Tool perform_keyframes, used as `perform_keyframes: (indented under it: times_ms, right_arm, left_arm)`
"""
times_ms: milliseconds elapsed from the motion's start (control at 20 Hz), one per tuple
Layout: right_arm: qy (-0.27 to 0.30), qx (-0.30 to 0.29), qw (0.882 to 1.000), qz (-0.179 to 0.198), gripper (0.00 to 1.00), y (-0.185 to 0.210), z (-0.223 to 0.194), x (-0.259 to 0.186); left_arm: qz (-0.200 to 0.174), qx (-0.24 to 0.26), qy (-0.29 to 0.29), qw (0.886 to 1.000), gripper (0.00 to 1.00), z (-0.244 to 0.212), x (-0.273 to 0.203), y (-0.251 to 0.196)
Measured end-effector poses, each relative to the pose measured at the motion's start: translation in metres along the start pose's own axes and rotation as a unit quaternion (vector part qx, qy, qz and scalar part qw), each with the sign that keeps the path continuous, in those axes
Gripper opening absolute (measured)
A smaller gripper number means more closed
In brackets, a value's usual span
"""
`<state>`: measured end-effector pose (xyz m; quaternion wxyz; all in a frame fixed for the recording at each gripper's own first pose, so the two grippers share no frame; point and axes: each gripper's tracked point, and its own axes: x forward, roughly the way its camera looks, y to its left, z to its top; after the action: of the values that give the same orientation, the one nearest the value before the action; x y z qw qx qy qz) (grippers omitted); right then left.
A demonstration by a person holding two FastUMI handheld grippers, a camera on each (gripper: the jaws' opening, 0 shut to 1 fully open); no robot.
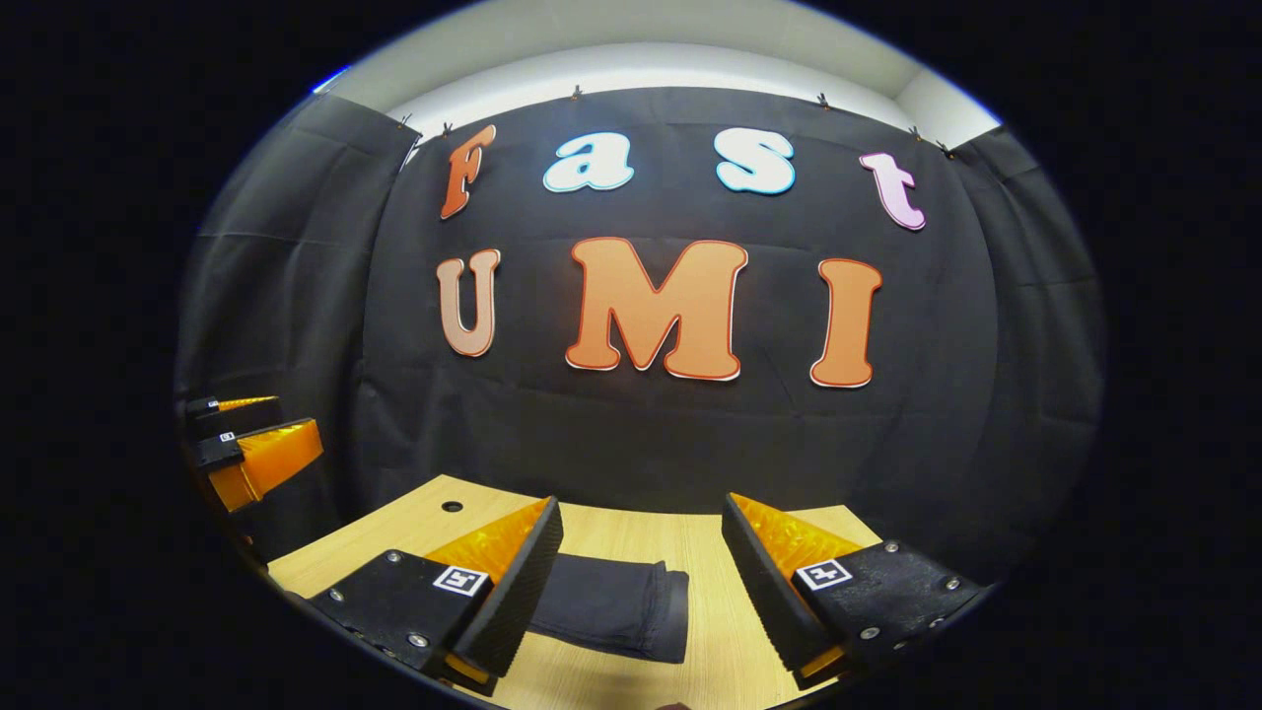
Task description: Grasp the waist and the cuffs of the jeans and fold them to make the two legs overlap; first hold the waist and fold one-third of the jeans toward the cuffs, then hold the cuffs and fold the remaining one-third in the same direction to finish folding.
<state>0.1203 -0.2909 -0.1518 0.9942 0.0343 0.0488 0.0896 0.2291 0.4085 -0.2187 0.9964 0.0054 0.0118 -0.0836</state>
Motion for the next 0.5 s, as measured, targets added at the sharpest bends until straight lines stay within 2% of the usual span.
perform_keyframes:
  times_ms: [150,500]
  right_arm:
    - [-0.015,0.001,1.000,-0.005,0.97,0.002,0.005,-0.009]
    - [-0.021,-0.002,1.000,0.010,0.97,0.020,0.011,-0.023]
  left_arm:
    - [0.002,0.027,-0.005,1.000,0.98,-0.002,-0.012,0.005]
    - [-0.017,0.029,-0.014,0.999,0.99,0.005,-0.028,-0.012]
